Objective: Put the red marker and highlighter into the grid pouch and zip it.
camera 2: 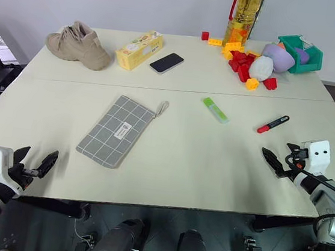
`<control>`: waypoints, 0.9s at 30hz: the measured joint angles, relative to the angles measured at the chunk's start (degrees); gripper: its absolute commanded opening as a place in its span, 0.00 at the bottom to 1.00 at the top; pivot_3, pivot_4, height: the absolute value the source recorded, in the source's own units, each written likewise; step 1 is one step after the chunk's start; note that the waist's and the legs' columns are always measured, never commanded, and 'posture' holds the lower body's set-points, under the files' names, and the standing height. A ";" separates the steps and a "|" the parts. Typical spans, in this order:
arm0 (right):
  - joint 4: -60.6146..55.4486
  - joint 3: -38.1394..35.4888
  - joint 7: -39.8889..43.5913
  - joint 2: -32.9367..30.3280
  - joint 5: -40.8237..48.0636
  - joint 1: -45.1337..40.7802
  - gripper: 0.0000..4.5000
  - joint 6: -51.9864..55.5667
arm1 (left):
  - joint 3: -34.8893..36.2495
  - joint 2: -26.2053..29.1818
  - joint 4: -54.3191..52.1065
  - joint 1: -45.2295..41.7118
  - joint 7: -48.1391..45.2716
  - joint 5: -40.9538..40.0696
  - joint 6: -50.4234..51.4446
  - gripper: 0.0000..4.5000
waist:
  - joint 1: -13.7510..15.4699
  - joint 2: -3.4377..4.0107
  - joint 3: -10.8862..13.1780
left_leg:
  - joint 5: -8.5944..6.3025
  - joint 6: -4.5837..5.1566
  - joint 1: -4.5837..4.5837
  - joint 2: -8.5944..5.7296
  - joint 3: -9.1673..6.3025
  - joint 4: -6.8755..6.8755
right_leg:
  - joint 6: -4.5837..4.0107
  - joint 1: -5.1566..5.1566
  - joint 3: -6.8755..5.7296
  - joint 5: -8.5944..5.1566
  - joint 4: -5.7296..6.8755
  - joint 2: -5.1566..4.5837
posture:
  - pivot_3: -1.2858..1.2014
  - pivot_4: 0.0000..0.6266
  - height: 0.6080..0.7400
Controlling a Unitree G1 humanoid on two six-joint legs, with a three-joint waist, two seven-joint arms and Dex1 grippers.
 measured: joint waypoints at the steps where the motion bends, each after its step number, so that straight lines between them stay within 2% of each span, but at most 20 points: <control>1: 0.06 0.21 -0.06 0.08 -0.01 -0.21 0.99 -0.01 | 0.00 0.00 0.00 0.13 0.01 0.28 -0.15 1.00 | 0.00 0.00 0.00 | 0.00 0.00 0.00 0.00 0.00 0.00 | 0.00 0.00 0.00 0.00 0.00 0.00 | 0.52 0.24 1.00; 10: -0.24 2.63 -0.28 1.70 0.16 -2.09 0.99 0.02 | 0.04 -0.21 -1.46 0.21 -0.16 -0.48 -0.81 1.00 | -0.02 0.00 0.00 | 0.00 0.00 0.00 0.00 0.00 0.00 | 0.00 0.00 0.00 0.01 -0.01 0.00 | 0.52 0.24 1.00; 17: -6.85 7.90 0.91 5.58 2.40 -5.42 0.99 2.68 | -0.85 -1.22 -4.10 2.72 -2.70 -0.25 -4.97 1.00 | -0.28 0.00 0.00 | -0.01 -0.01 0.00 0.18 0.10 -0.01 | -0.07 -0.04 0.02 0.04 -0.05 0.06 | 0.52 0.24 1.00; 20: -11.43 12.46 0.64 9.21 2.69 -7.93 0.82 4.01 | -3.47 -1.21 -5.79 4.74 -4.70 1.24 -6.97 1.00 | -0.12 0.02 0.02 | -0.02 -0.03 -0.01 0.20 0.11 -0.02 | -0.08 -0.05 0.03 0.05 -0.08 0.07 | 0.52 0.24 1.00; 27: -16.54 29.65 -4.49 20.84 -1.18 -15.73 0.01 9.74 | -9.33 0.99 -9.42 7.68 -7.58 6.81 -9.93 1.00 | 0.01 0.05 0.04 | -0.04 -0.04 -0.01 0.21 0.09 -0.06 | -0.12 -0.31 0.03 0.06 -0.09 0.09 | 0.52 0.24 1.00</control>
